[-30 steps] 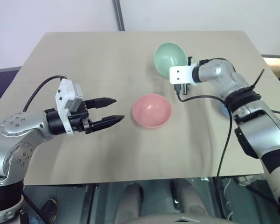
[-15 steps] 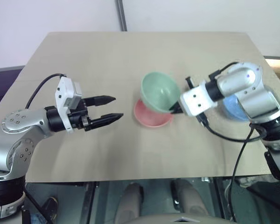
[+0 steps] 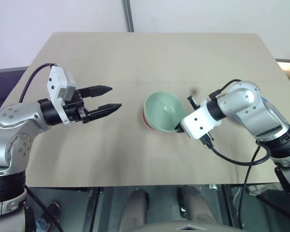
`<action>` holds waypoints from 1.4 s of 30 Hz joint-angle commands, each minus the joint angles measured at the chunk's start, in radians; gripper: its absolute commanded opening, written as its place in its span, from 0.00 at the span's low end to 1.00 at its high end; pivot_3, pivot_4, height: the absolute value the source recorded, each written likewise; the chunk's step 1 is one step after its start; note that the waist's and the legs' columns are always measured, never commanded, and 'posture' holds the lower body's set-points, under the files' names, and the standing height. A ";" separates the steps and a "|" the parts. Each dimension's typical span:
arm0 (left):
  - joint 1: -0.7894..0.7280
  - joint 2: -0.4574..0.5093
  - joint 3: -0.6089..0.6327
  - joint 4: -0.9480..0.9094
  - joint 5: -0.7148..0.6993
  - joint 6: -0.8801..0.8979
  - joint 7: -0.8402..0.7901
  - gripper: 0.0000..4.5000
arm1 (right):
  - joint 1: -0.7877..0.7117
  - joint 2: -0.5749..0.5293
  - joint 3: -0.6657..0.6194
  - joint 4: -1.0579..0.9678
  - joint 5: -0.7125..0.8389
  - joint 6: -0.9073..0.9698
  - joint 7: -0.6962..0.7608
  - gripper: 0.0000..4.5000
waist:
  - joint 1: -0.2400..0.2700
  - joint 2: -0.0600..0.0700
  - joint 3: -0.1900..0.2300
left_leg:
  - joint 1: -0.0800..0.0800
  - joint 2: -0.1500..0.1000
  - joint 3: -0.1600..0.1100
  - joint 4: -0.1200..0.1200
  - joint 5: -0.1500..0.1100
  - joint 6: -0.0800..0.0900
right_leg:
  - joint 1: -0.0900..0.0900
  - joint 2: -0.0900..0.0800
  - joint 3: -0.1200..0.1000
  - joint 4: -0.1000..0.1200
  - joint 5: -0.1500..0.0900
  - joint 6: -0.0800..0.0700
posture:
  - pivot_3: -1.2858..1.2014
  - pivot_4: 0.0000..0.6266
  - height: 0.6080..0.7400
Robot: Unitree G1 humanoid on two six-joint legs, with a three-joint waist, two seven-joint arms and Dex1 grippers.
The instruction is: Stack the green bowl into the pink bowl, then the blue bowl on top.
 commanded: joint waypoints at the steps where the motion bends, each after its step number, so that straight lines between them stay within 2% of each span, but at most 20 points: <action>1: 0.011 0.023 0.056 -0.029 -0.009 -0.014 -0.002 0.75 | -0.032 0.012 -0.004 -0.002 -0.015 -0.007 -0.017 0.01 | -0.001 0.000 0.000 | 0.000 0.000 0.000 0.000 0.000 0.000 | 0.000 0.000 0.000 0.000 0.000 0.000 | 0.52 0.24 1.00; 14: 0.044 0.023 0.073 -0.048 -0.012 -0.013 0.000 0.75 | -0.075 0.084 0.002 0.059 -0.065 0.010 -0.076 0.01 | 0.000 0.000 0.000 | 0.000 0.000 0.000 0.000 0.000 0.000 | 0.000 0.000 0.000 0.000 0.000 0.000 | 0.52 0.24 1.00; 21: 0.034 0.027 0.056 -0.031 -0.003 -0.018 -0.013 0.75 | -0.080 0.098 -0.024 0.047 -0.027 0.062 -0.078 0.01 | 0.000 0.000 0.000 | 0.000 0.000 0.000 0.000 0.000 0.000 | 0.000 0.000 0.000 0.000 0.000 0.000 | 0.52 0.24 1.00; 24: 0.025 0.027 0.050 -0.027 -0.003 -0.018 -0.015 0.75 | -0.080 0.095 -0.023 0.037 -0.016 0.077 -0.073 0.24 | 0.000 0.000 0.000 | 0.000 0.000 0.000 0.000 0.000 0.000 | 0.000 0.000 0.000 0.000 0.000 0.000 | 0.52 0.24 1.00; 26: 0.020 0.027 0.047 -0.023 0.000 -0.019 -0.017 0.75 | -0.080 0.092 -0.021 0.035 -0.011 0.084 -0.072 0.45 | 0.000 0.000 0.000 | 0.000 0.000 0.000 0.000 0.000 0.000 | 0.000 0.000 0.000 0.000 0.000 0.000 | 0.52 0.24 1.00; 27: 0.017 0.026 0.043 -0.020 0.002 -0.020 -0.018 0.75 | -0.081 0.093 -0.020 0.038 -0.014 0.082 -0.078 0.53 | 0.000 0.000 0.000 | 0.000 0.000 0.000 0.000 0.000 0.000 | 0.000 0.000 0.000 0.000 0.000 0.000 | 0.52 0.24 1.00; 29: 0.016 0.025 0.038 -0.018 0.004 -0.022 -0.019 0.75 | -0.083 0.090 -0.017 0.044 -0.019 0.079 -0.083 0.80 | 0.000 0.000 0.000 | 0.000 0.000 0.000 0.000 0.000 0.000 | 0.000 0.000 0.000 0.000 0.000 0.000 | 0.52 0.24 1.00; 31: 0.019 0.026 0.036 -0.020 0.004 -0.023 -0.021 0.75 | -0.082 0.086 -0.015 0.041 -0.016 0.081 -0.079 0.99 | -0.001 0.000 0.000 | 0.000 0.000 0.000 0.000 0.000 0.000 | 0.000 0.000 0.000 0.000 0.000 0.000 | 0.52 0.24 1.00; 36: 0.020 0.026 0.034 -0.019 0.004 -0.023 -0.022 0.75 | -0.091 0.065 -0.042 0.030 0.034 0.129 -0.051 0.99 | 0.000 0.000 0.000 | 0.000 0.000 0.000 0.000 0.000 0.000 | 0.000 0.000 0.000 0.000 0.000 0.000 | 0.52 0.24 1.00; 42: 0.026 0.024 0.036 -0.029 -0.003 -0.017 -0.025 0.75 | -0.092 -0.023 -0.143 0.020 0.154 0.326 -0.006 0.99 | 0.002 0.000 0.000 | 0.000 0.000 0.000 0.000 0.000 0.000 | 0.000 0.000 0.000 0.000 0.000 0.000 | 0.52 0.24 1.00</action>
